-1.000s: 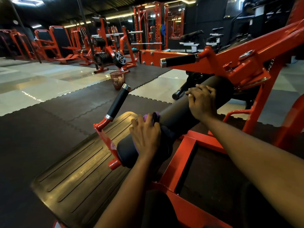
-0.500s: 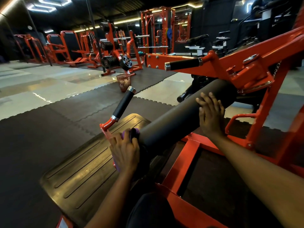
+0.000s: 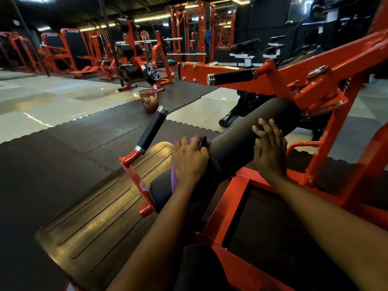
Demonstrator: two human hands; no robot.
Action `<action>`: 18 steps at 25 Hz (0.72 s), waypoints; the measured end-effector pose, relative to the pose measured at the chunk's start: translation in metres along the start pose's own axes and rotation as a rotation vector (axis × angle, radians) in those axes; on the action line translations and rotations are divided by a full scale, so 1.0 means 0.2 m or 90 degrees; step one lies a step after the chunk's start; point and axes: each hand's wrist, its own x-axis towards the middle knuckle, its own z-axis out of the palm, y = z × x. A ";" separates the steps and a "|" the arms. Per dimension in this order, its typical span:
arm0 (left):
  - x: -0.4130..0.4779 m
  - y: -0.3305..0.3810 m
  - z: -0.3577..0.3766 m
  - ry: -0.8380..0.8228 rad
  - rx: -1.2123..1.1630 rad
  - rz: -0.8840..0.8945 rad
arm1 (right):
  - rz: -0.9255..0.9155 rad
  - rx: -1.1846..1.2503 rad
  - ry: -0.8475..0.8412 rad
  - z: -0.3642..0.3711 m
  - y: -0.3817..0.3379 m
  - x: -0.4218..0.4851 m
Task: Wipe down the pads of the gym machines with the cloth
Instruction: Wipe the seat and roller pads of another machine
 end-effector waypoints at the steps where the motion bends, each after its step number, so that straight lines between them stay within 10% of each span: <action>1: -0.05 -0.10 -0.03 0.005 0.005 -0.011 | 0.001 -0.001 0.005 0.01 0.00 0.00; 8: -0.28 -0.34 -0.11 0.101 0.027 -0.165 | 0.037 0.017 0.029 0.04 -0.03 -0.01; 18: 0.23 0.53 0.11 -0.021 -0.019 -0.102 | 0.012 0.055 -0.063 -0.06 0.03 0.08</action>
